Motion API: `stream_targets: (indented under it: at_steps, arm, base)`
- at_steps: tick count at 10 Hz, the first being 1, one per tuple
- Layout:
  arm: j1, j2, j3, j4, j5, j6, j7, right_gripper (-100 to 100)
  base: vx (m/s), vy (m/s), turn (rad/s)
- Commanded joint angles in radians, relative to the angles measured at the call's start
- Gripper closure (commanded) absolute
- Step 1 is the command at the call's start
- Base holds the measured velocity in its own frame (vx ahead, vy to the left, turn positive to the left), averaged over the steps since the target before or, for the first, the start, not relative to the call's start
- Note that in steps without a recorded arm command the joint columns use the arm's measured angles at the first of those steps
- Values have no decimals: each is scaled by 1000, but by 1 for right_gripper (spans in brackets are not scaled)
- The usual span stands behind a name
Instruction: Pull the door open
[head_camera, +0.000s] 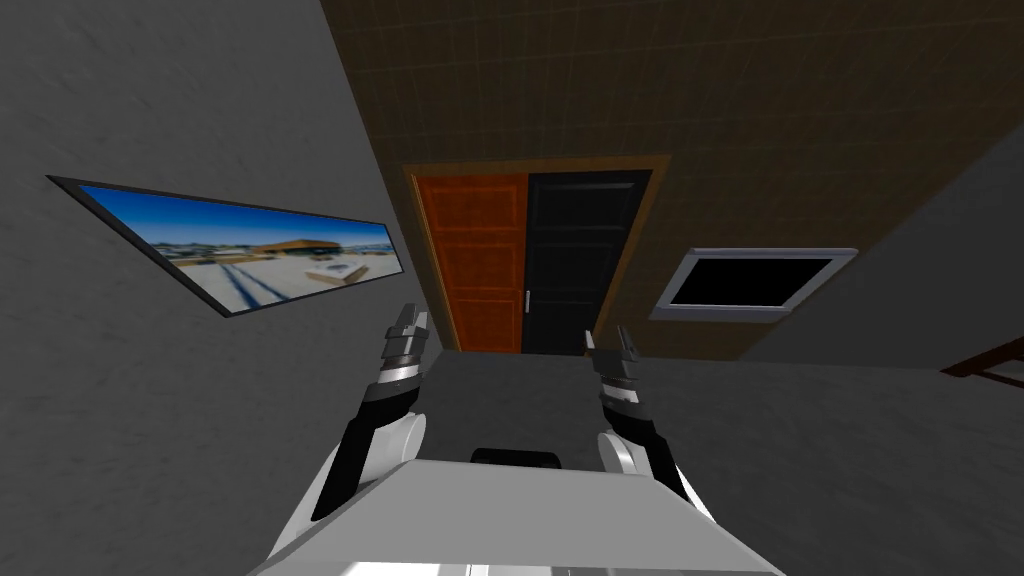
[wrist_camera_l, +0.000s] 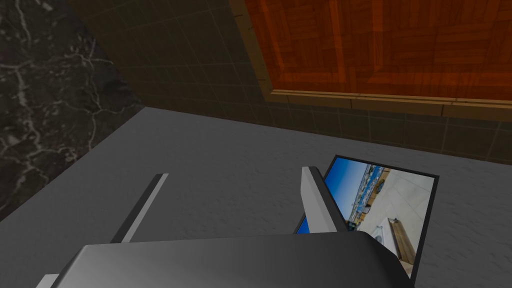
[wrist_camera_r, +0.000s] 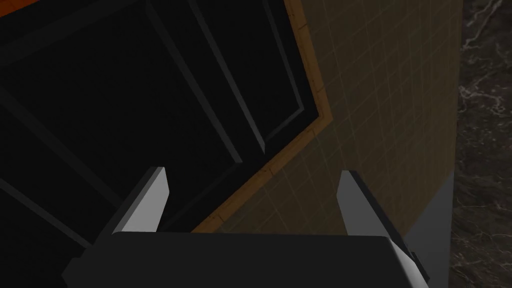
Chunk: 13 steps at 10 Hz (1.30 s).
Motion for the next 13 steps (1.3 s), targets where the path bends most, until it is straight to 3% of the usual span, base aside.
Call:
stream_targets:
  at_steps: [1,13]
  arm:
    - [2,-8,1,29,-10,-10,-40,-100]
    - [-14,-47,19,265,-82,-58,-315,-100]
  base:
    - [108,35,36]
    - [104,26,51]
